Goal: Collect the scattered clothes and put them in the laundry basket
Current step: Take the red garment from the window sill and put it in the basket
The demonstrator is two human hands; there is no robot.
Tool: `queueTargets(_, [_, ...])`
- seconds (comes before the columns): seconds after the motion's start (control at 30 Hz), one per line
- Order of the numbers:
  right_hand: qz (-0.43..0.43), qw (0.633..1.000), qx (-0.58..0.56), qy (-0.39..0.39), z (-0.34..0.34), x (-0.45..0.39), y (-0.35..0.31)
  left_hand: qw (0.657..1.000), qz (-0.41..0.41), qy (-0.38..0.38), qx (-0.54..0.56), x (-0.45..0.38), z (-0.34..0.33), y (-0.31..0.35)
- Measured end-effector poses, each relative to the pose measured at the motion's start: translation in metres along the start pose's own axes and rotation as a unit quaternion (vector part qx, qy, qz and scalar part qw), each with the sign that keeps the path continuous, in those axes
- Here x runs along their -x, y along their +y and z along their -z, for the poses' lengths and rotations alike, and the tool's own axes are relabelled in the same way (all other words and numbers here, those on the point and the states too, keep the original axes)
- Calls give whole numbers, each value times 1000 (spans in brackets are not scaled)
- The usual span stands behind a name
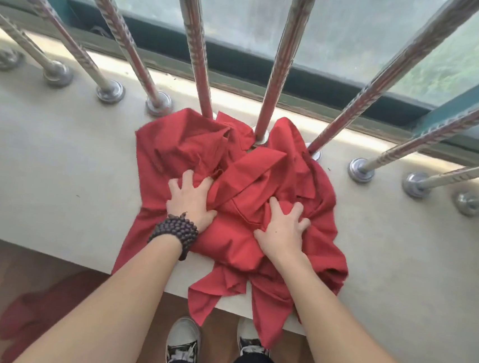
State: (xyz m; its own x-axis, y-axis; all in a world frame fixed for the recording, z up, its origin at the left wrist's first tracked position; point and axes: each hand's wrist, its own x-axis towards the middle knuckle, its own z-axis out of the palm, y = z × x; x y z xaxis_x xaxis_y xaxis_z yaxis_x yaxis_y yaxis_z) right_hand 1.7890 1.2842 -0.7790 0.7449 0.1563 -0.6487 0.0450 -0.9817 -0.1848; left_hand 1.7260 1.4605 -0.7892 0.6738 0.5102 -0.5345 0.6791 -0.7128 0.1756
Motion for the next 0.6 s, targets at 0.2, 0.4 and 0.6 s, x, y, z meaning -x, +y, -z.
queueTargets(0.2, [92, 985, -146, 24, -7, 9, 2, 989, -27, -55, 134, 19, -4, 20])
queueTargets(0.4, [33, 902, -431, 6, 36, 47, 12, 966, -39, -29, 254, 66, 45, 42])
queueTargets(0.6, [126, 813, -567, 47, 142, 120, 1, 906, -57, 44, 416, 125, 133, 92])
